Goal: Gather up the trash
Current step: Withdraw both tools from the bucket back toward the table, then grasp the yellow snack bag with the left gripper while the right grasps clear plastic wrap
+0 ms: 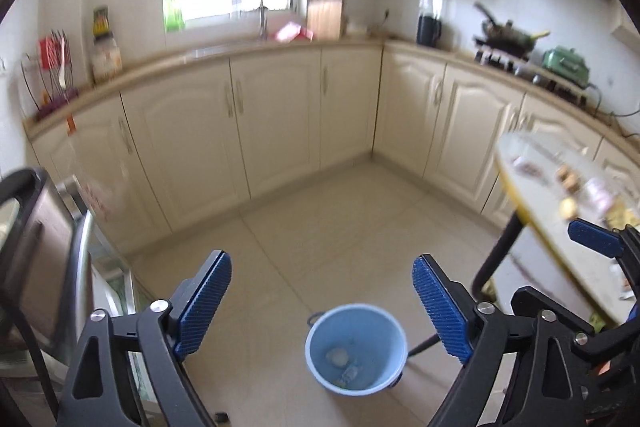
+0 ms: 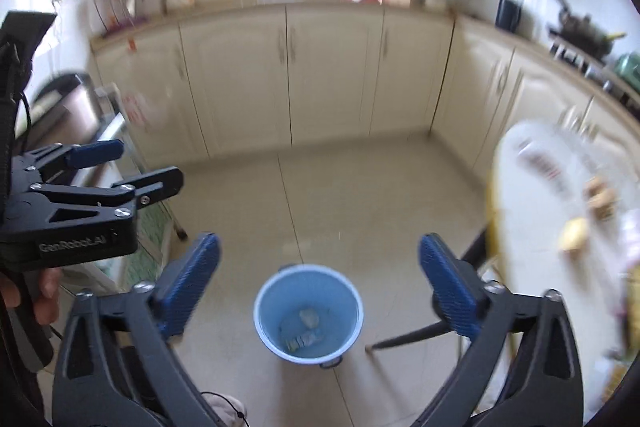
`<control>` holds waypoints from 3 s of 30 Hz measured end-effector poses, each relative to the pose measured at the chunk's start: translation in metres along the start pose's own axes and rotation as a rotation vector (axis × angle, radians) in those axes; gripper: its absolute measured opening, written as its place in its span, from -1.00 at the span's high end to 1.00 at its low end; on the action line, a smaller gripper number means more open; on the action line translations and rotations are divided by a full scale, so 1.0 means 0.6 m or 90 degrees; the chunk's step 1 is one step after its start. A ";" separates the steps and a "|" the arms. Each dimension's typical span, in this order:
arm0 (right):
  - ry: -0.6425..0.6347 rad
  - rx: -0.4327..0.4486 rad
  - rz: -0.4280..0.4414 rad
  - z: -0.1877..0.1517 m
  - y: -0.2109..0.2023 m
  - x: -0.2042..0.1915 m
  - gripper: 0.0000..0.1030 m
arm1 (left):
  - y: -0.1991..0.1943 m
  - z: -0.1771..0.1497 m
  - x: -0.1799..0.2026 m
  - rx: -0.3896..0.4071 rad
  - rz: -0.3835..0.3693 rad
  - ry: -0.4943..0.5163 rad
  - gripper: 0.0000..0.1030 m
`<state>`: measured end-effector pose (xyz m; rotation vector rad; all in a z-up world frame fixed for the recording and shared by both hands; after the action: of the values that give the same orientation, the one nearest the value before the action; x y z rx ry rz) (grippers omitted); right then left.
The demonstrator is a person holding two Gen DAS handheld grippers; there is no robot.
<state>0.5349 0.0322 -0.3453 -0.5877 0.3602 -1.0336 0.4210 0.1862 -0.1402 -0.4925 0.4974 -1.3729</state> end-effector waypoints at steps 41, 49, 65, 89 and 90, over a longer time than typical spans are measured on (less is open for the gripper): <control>0.173 0.369 -0.284 0.050 -0.792 0.168 -1.00 | -0.562 -0.198 0.242 0.355 -0.087 0.077 -0.99; 0.206 0.336 -0.316 0.024 -0.765 0.225 -1.00 | -0.500 -0.145 0.265 0.313 -0.095 0.077 -0.99; 0.349 0.103 -0.353 -0.148 -0.539 0.456 -1.00 | -0.148 -0.047 0.468 0.081 -0.205 0.158 -0.99; 0.394 -0.022 -0.322 -0.194 -0.348 0.651 -1.00 | 0.247 0.027 0.814 -0.064 -0.344 0.360 0.01; 0.392 -0.025 -0.318 -0.191 -0.342 0.652 -1.00 | 0.256 0.034 0.813 -0.063 -0.340 0.361 0.19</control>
<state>0.5158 -0.4227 -0.3138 -0.3872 0.8013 -1.6935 0.6174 -0.2760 -0.2386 -0.3176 0.9435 -2.0246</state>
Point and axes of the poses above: each gripper's, at about its wrist camera, not at the fingertips, and y roughly the way its jaws point, x to its right, z to its top, the point moved 8 cm from there along y, roughly the way its jaws point, and after that the axes turned 4 degrees about y, right-handed, at the moved point
